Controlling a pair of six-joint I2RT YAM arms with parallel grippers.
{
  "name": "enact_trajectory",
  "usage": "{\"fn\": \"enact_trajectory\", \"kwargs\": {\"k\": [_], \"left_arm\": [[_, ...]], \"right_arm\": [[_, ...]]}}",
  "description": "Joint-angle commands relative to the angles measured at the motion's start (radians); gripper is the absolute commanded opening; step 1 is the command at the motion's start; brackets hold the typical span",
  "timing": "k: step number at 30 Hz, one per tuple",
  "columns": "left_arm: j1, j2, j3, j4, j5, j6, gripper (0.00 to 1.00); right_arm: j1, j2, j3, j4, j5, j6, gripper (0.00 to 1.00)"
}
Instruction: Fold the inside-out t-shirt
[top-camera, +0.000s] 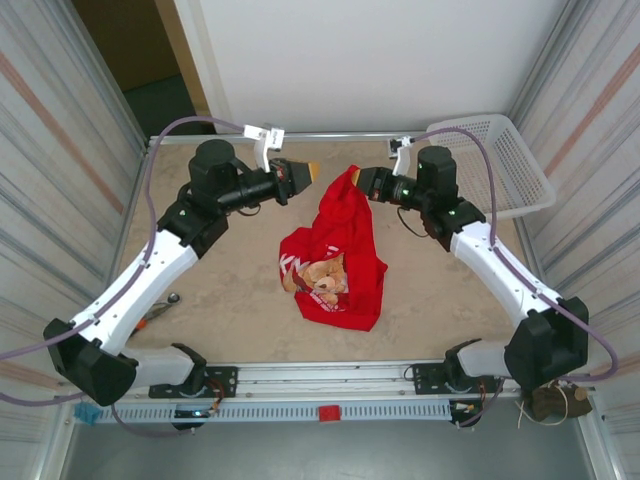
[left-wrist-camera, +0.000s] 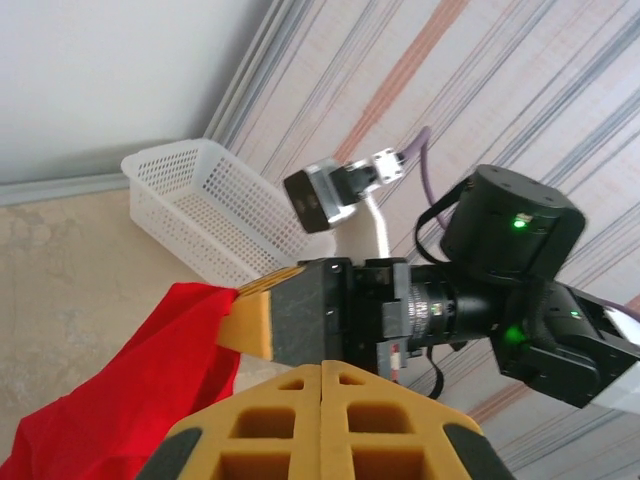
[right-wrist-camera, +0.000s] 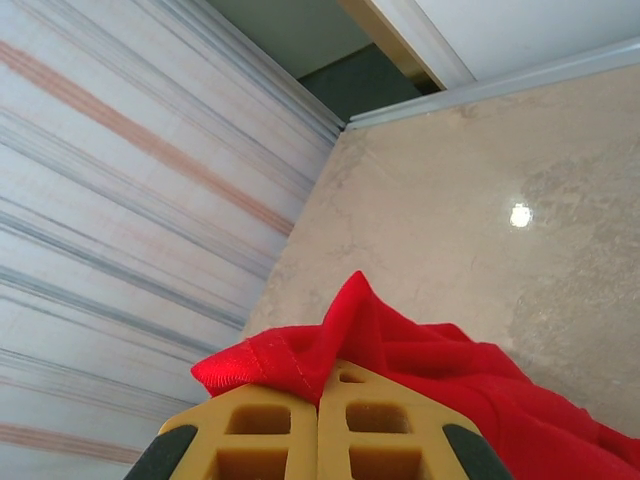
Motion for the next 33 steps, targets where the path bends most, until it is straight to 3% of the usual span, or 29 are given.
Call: {"fn": "enact_trajectory", "kwargs": {"k": [1,5,8,11,14,22,27,33], "left_arm": [[-0.003,-0.005,-0.051,-0.017,-0.083,-0.03,0.16],[-0.072,-0.016,-0.158,0.026,-0.227,-0.076,0.43],[-0.203,-0.047,-0.233,0.05,-0.481,-0.069,0.55],[-0.295,-0.042,-0.244,0.05,-0.639,-0.022,0.58],[-0.326,-0.004,-0.213,0.047,-0.679,0.019,0.59],[-0.319,0.106,-0.112,0.031,-0.748,0.105,0.59],[-0.285,0.161,-0.039,-0.029,-0.796,0.142,0.58],[-0.21,0.143,-0.067,-0.026,-0.792,0.123,0.5]], "right_arm": [[0.001,-0.056,-0.004,0.004,-0.006,-0.005,0.0],[0.005,-0.07,-0.012,0.0,-0.01,-0.003,0.0],[0.009,-0.073,-0.021,-0.002,-0.004,-0.003,0.0],[0.015,-0.074,-0.028,-0.002,0.001,-0.001,0.0],[0.023,-0.073,-0.03,0.001,0.003,-0.001,0.0],[0.056,-0.077,-0.03,0.003,0.005,-0.001,0.0],[0.075,-0.098,-0.029,-0.013,0.01,-0.007,0.0],[0.067,-0.118,-0.041,-0.028,0.019,-0.014,0.0]]}}
